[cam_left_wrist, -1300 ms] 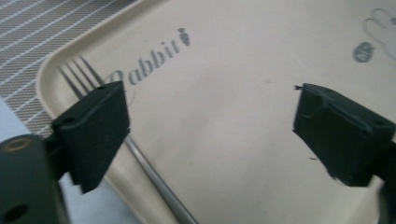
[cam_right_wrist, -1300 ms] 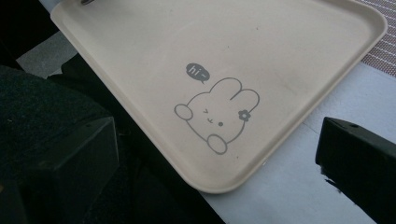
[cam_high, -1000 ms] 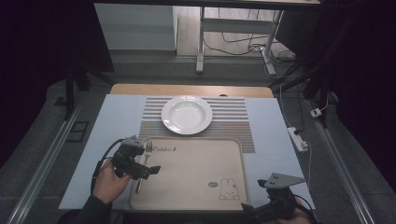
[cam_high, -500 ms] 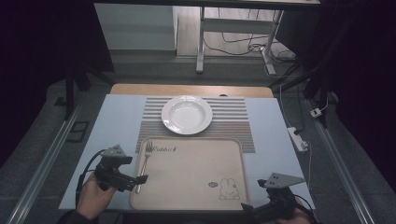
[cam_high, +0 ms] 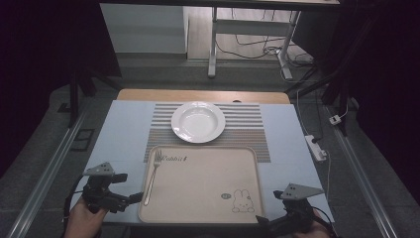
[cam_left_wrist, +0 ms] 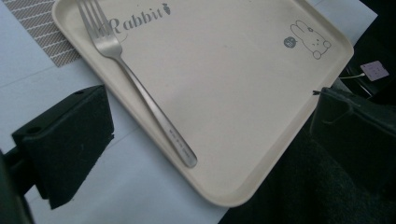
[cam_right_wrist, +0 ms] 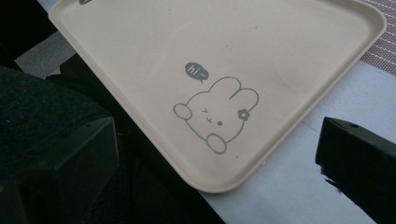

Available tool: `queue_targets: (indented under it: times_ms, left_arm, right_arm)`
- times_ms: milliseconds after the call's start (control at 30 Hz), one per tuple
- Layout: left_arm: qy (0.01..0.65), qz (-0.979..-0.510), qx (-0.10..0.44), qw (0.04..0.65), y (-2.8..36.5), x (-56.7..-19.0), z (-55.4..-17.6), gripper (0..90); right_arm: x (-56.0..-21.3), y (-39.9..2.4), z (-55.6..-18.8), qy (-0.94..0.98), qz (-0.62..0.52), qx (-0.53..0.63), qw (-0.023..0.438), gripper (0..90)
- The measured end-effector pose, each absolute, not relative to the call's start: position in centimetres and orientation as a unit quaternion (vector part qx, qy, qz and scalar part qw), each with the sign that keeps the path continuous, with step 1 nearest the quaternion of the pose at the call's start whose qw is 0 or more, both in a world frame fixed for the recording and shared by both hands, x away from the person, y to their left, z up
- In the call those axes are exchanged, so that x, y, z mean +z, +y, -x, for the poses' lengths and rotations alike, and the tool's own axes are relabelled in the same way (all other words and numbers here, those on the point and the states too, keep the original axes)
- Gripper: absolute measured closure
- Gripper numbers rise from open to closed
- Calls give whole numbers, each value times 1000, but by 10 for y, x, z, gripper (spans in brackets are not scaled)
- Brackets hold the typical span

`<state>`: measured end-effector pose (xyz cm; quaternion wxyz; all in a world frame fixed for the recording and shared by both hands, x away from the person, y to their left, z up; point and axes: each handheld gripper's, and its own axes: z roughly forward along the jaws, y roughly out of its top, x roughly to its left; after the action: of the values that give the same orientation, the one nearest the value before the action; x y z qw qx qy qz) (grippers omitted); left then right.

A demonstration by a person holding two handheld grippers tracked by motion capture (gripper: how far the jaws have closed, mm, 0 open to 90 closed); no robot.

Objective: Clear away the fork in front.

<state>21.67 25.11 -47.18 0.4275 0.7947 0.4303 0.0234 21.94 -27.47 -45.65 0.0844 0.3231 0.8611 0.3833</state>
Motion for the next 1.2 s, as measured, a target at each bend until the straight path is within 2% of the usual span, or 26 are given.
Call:
queue_targets:
  times_ms: [733,1200]
  left_arm:
    - [456,-778,40,430,283,-475,-184,0]
    - [466,-801,59,371,282,-476,-175,0]
  right_arm:
    - [-457,-275,-220,859,-328,383,84,0]
    - [-456,-275,-220,861,-328,380,85,0]
